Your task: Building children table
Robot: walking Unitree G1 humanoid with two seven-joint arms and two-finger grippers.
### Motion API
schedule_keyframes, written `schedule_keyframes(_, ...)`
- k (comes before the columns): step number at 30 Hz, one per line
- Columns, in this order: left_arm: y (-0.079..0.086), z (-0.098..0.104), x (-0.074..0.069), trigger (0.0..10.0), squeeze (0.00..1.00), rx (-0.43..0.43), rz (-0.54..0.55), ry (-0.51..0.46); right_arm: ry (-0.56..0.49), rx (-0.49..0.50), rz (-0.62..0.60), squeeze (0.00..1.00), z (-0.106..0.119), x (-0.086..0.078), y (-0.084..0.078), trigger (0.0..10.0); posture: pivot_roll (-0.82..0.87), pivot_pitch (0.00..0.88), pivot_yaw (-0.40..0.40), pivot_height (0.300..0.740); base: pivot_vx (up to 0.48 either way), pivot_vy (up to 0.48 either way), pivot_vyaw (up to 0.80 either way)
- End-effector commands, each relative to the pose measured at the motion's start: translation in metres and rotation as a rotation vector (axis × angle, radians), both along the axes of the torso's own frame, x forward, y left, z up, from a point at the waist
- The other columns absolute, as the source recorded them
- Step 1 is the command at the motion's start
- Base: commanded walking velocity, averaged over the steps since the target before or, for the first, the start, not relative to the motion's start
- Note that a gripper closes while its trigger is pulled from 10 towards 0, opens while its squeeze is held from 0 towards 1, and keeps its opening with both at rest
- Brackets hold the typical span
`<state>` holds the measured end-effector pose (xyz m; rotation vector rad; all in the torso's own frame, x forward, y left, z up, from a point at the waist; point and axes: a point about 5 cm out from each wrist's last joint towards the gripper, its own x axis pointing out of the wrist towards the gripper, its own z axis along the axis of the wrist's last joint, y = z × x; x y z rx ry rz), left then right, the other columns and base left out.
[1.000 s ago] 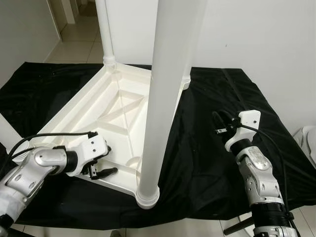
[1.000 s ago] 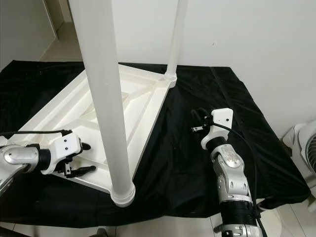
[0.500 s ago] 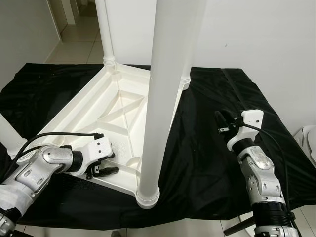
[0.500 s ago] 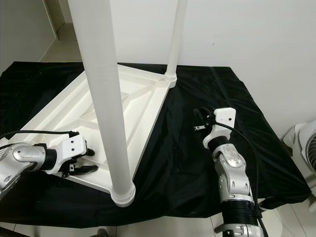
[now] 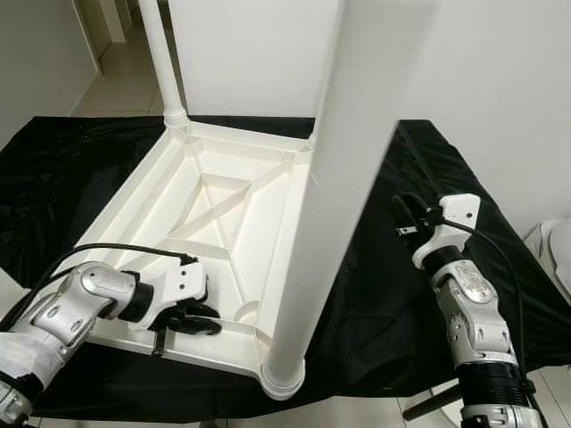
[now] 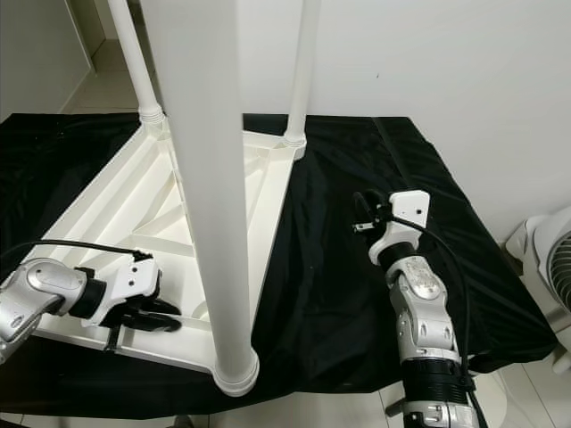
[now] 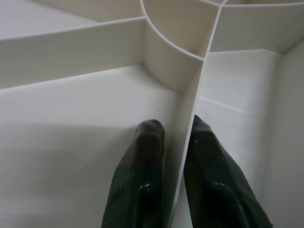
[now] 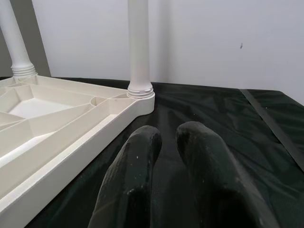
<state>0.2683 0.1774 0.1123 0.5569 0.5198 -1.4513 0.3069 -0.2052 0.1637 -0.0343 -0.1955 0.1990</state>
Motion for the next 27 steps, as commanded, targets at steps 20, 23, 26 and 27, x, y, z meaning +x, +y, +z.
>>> schedule_keyframes(20,-0.01,0.022,0.054,0.0,0.0,-0.268,0.576,-0.342,-0.035,0.022,-0.01,0.0,0.008,0.004,0.004,10.0,0.08,0.033,-0.015,0.74,0.0,0.0,0.0)
schedule_keyframes(23,-0.009,0.022,0.055,0.0,0.0,-0.269,0.59,-0.353,-0.037,0.024,-0.01,0.0,0.009,0.004,0.004,10.0,0.08,0.034,-0.014,0.74,0.0,0.0,0.0)
schedule_keyframes(26,-0.014,0.018,0.051,10.0,0.0,-0.257,0.571,-0.345,-0.037,0.025,-0.01,0.0,0.009,0.004,0.005,10.0,0.08,0.033,-0.017,0.74,0.0,0.0,0.0)
schedule_keyframes(27,-0.016,0.017,0.049,10.0,1.0,-0.266,0.562,-0.334,-0.036,0.025,-0.01,0.0,0.008,0.004,0.005,10.0,0.08,0.034,-0.017,0.74,0.0,0.0,0.0)
